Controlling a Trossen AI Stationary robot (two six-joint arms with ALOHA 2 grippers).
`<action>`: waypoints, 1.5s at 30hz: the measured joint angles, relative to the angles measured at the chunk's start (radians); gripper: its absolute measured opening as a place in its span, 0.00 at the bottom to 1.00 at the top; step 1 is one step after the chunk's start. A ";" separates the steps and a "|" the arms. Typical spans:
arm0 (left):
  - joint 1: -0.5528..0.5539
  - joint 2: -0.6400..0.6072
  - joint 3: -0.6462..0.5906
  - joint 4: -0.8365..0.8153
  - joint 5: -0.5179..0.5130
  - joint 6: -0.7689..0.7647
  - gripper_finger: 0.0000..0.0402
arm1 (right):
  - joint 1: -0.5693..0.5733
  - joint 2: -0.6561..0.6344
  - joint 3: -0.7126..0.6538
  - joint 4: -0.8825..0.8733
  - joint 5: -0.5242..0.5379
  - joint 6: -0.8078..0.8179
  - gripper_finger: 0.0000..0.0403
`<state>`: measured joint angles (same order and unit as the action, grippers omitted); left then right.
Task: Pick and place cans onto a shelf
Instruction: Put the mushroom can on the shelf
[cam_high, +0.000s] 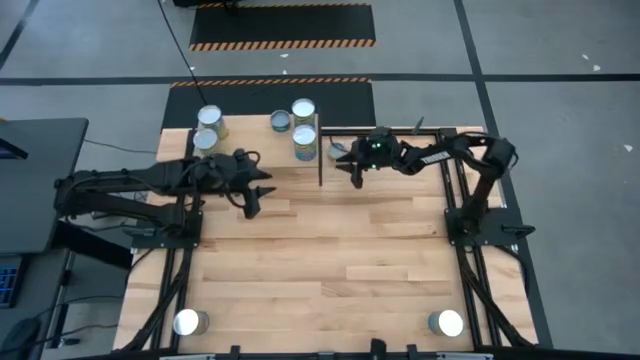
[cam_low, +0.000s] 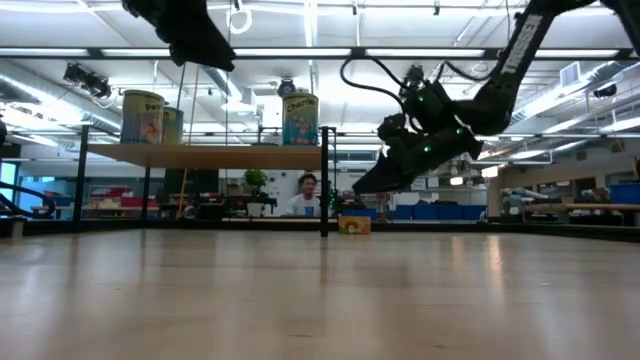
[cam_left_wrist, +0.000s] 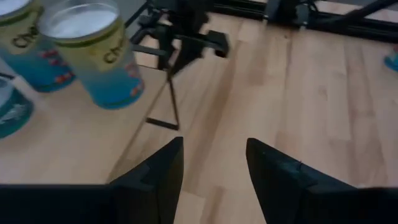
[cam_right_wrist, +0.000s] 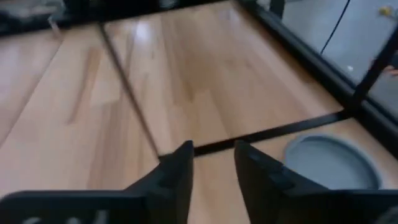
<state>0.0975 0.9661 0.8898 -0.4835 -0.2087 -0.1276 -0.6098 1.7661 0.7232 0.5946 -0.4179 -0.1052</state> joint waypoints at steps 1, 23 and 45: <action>-0.009 0.000 0.000 0.000 0.001 0.000 0.45 | -0.014 0.016 -0.005 0.047 -0.018 0.010 0.26; -0.093 0.000 0.000 0.068 -0.007 0.001 0.45 | -0.048 0.161 0.076 0.046 0.293 0.195 0.01; -0.096 0.000 0.000 0.088 -0.007 -0.018 0.45 | 0.184 -0.040 0.095 -0.367 0.574 0.067 0.01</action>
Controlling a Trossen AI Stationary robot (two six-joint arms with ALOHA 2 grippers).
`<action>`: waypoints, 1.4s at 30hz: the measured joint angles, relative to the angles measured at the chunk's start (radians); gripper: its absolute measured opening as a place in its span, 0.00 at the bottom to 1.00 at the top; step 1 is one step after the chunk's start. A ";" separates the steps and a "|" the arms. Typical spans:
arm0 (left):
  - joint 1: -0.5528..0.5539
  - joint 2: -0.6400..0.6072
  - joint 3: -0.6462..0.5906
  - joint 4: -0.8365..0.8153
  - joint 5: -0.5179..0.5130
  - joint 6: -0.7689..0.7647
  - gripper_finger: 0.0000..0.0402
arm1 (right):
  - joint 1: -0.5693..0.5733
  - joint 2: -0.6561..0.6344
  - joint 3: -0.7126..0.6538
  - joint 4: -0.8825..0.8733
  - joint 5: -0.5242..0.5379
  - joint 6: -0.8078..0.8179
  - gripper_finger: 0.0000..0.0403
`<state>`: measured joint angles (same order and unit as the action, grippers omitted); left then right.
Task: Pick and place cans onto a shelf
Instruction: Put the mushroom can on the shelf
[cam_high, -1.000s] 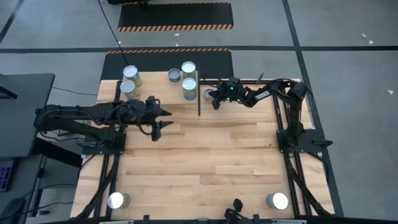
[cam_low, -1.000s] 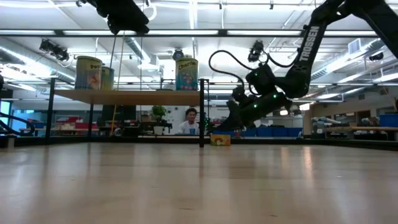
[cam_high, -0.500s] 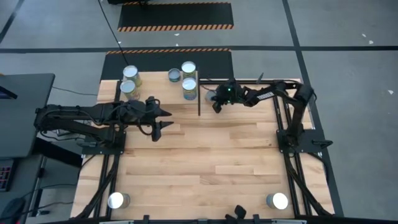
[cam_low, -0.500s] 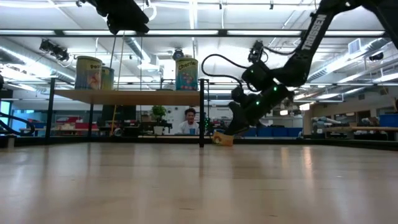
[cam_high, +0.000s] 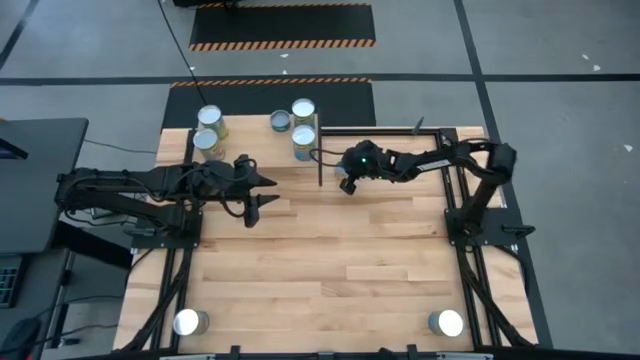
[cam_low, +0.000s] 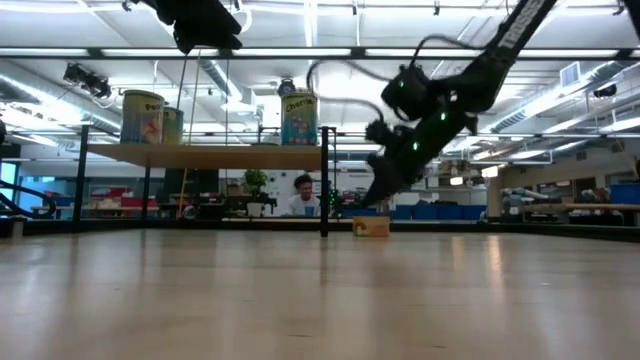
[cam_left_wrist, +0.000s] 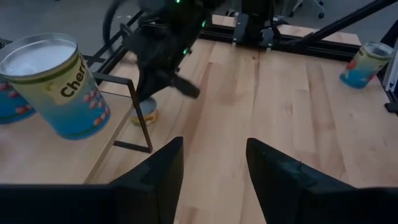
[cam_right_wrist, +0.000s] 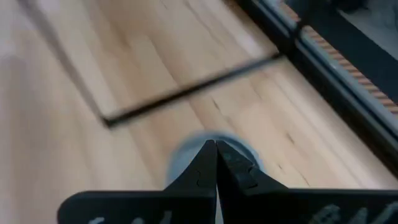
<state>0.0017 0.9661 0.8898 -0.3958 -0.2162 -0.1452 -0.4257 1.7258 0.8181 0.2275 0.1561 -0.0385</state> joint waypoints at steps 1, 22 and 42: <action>-0.001 0.000 0.000 0.000 0.000 0.000 0.45 | -0.005 0.023 0.000 0.005 0.005 0.000 0.01; -0.107 0.037 -0.099 0.125 0.065 0.157 0.45 | 0.377 0.009 -0.002 0.046 -0.342 0.006 0.01; -0.155 0.399 -0.312 0.595 0.056 0.184 0.89 | 0.593 -0.033 -0.002 -0.252 0.194 0.226 0.01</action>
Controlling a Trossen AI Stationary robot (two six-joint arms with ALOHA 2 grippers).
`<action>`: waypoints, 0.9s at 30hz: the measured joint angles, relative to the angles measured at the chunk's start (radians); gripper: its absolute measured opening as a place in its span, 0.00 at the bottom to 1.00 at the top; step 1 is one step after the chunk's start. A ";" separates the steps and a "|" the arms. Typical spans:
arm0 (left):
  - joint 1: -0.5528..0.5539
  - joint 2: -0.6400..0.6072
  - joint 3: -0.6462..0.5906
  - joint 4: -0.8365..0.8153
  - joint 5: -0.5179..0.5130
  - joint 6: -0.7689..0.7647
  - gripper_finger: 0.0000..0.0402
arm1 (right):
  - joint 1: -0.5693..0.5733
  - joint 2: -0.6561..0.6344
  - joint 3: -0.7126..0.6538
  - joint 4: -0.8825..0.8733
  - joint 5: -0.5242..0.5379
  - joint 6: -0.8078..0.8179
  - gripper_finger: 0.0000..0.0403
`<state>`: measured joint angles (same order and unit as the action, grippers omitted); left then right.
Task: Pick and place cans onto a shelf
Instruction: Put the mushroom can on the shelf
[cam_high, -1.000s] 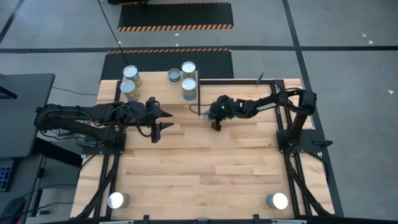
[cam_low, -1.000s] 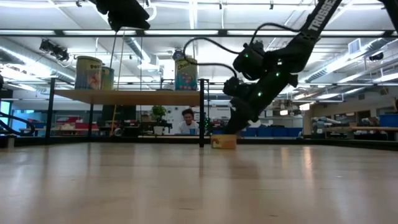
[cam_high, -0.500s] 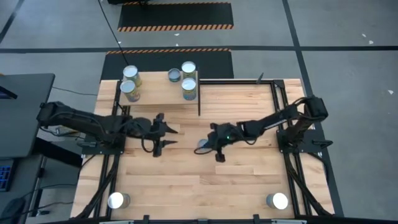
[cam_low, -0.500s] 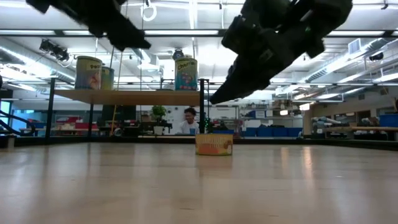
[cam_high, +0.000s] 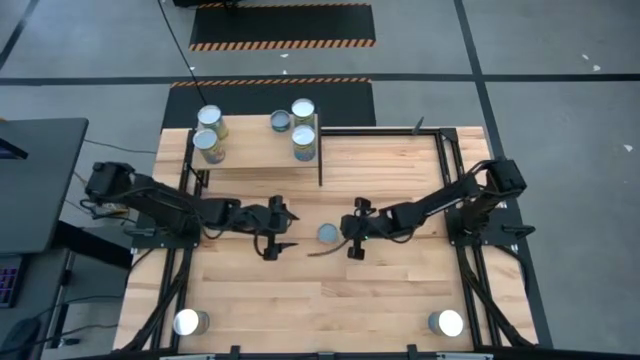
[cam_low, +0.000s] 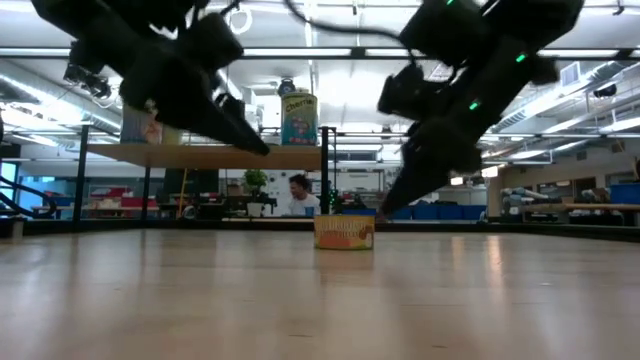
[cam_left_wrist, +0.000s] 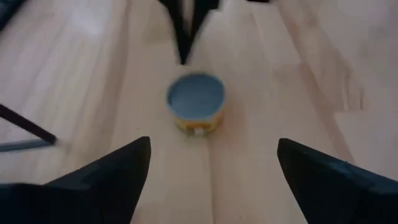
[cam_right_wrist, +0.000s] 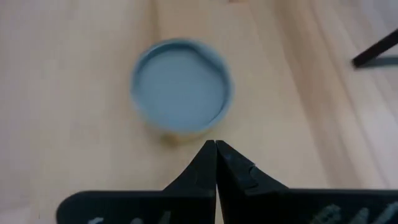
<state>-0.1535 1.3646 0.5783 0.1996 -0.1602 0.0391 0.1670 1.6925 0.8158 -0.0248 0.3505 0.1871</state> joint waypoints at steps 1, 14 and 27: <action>-0.001 0.017 -0.001 0.006 0.001 0.005 0.89 | -0.015 0.016 0.000 0.028 -0.008 -0.023 0.01; -0.079 0.111 0.001 0.091 0.001 -0.198 0.88 | -0.093 0.122 0.000 0.476 -0.201 -0.267 0.01; -0.124 0.343 0.089 0.253 -0.218 -0.258 0.88 | 0.079 -0.060 0.001 0.144 -0.019 -0.096 0.01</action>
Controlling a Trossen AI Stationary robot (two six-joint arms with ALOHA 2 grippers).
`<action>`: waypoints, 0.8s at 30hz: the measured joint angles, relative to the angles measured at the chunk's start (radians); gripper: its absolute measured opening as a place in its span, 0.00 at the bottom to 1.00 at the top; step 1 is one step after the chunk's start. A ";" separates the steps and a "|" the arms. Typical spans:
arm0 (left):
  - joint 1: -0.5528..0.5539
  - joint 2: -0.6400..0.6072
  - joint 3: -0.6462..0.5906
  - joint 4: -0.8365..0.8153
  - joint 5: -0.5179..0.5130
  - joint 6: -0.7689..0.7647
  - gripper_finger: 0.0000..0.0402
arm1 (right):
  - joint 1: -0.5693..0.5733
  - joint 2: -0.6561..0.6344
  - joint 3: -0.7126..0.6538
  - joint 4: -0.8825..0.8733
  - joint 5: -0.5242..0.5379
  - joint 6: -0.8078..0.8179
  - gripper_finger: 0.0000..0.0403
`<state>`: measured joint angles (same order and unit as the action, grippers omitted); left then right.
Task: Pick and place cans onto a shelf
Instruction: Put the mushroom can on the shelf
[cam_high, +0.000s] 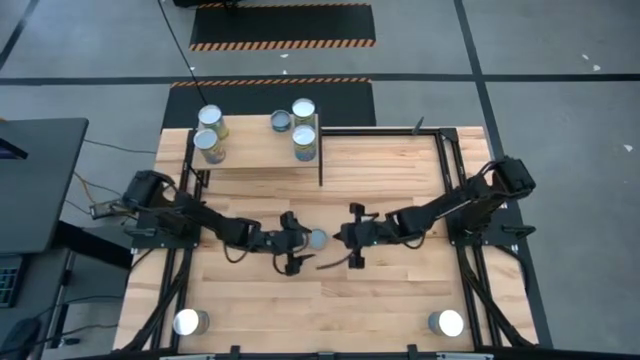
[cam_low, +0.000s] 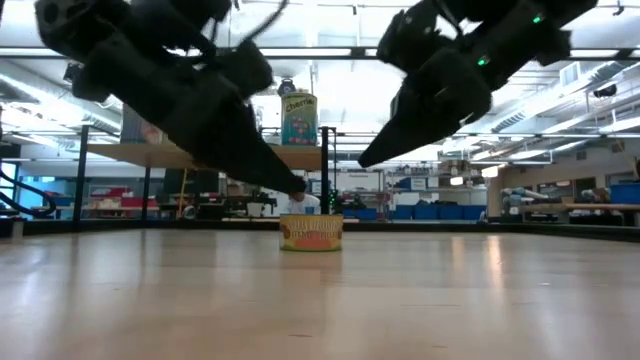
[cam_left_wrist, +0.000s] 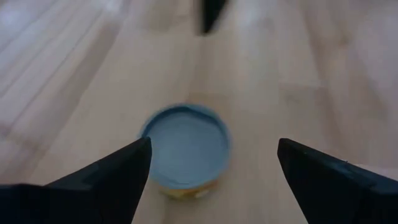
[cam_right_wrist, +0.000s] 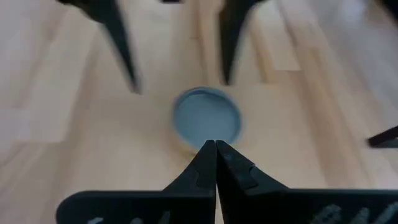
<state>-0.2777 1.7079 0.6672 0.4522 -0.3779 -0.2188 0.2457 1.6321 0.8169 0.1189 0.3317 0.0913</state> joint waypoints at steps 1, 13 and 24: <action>0.007 0.017 0.014 -0.012 -0.017 -0.002 0.88 | 0.015 0.000 0.000 -0.002 0.004 0.007 0.01; 0.066 0.144 0.092 0.016 0.047 -0.035 0.88 | 0.135 0.019 -0.001 0.022 0.028 0.086 0.01; 0.076 0.191 0.087 0.076 0.068 -0.024 0.88 | 0.160 0.019 0.000 0.019 0.052 0.091 0.01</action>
<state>-0.2020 1.8989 0.7547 0.5285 -0.3099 -0.2424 0.4057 1.6512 0.8165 0.1380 0.3840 0.1822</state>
